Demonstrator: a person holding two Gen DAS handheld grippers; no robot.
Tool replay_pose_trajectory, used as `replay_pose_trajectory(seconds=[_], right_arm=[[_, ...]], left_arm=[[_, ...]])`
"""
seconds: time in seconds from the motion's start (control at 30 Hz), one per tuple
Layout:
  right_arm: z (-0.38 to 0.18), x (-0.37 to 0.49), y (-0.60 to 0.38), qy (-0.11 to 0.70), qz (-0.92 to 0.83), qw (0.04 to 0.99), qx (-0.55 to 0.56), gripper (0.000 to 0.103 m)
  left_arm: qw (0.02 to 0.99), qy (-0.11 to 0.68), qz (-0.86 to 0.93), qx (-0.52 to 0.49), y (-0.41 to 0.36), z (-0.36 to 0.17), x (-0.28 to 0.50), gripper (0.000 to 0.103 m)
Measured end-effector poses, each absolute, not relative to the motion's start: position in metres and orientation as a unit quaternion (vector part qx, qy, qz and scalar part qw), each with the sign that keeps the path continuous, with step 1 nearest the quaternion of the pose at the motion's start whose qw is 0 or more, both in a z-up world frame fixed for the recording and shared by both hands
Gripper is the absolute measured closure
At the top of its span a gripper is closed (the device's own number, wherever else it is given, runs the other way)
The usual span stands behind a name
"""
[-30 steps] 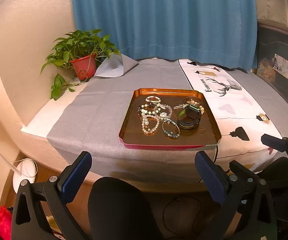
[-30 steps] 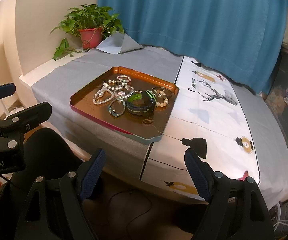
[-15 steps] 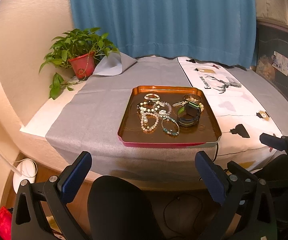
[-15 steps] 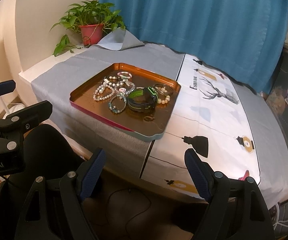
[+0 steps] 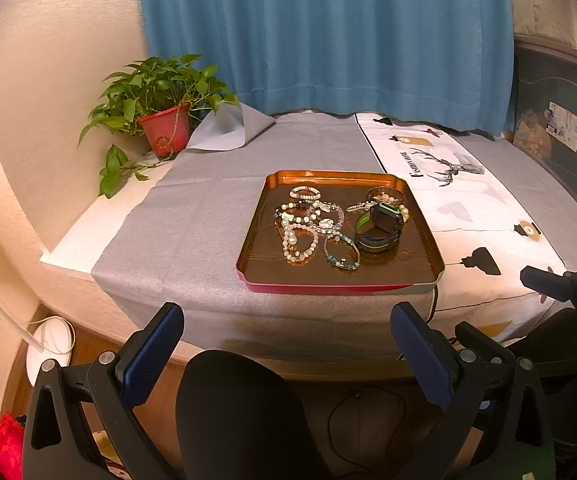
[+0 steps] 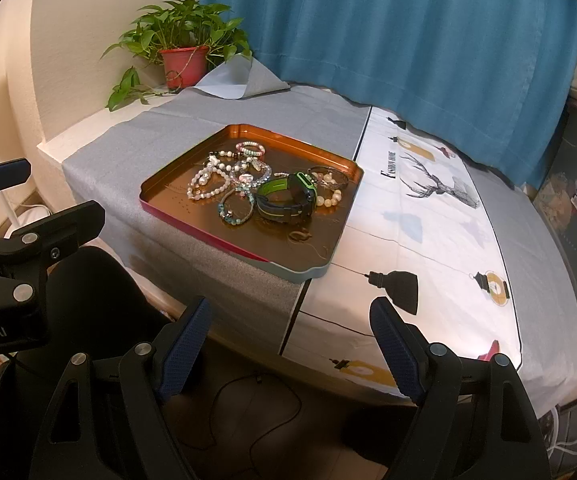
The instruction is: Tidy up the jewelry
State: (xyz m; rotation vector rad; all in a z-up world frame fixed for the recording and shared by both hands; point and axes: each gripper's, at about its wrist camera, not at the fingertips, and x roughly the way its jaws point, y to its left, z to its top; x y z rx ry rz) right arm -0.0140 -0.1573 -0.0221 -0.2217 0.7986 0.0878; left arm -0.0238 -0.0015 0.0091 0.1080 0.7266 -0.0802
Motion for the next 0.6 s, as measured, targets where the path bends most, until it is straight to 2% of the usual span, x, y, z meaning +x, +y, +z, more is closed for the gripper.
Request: replay_pose_trajectory(seconds=[0.6], right_arm=[[-0.0218, -0.0142, -0.1560, 0.388, 0.043, 0.914, -0.107, 0.021]], left_arm=[[0.933, 0.353, -0.041, 0.060, -0.0004, 0.0063, -0.0274, 0.000]])
